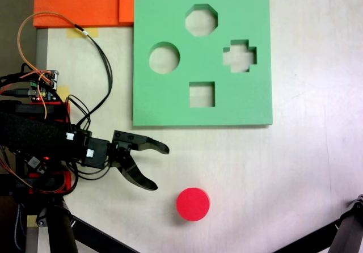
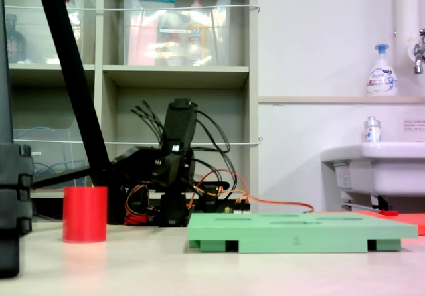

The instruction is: Put the cylinder block into the corresponding hole

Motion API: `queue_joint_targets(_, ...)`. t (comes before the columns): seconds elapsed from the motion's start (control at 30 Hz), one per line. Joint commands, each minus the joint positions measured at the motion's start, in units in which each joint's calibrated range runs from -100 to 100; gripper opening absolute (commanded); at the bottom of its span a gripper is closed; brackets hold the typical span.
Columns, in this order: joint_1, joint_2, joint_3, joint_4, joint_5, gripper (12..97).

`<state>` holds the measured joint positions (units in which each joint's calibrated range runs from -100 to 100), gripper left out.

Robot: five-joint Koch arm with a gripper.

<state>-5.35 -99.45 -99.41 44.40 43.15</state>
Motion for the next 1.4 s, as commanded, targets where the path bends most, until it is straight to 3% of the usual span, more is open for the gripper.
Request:
queue_joint_targets(0.0,-0.9,-0.5,-0.6,6.1,2.9,49.1)
queue_joint_targets(0.23,-3.1,-0.5,-0.6,6.1,4.9,49.7)
queue_joint_targets(0.4,-3.2,0.6,-0.6,7.3,4.8,68.1)
queue_joint_targets(0.53,-2.7,27.9,-0.6,27.3,4.8,80.1)
queue_joint_targets(0.63,-2.7,46.7,-0.6,41.1,4.9,80.1)
queue_joint_targets(0.9,-3.8,75.0,7.5,52.9,5.0,80.1)
queue_joint_targets(1.37,-4.9,100.7,25.9,53.9,5.2,80.0)
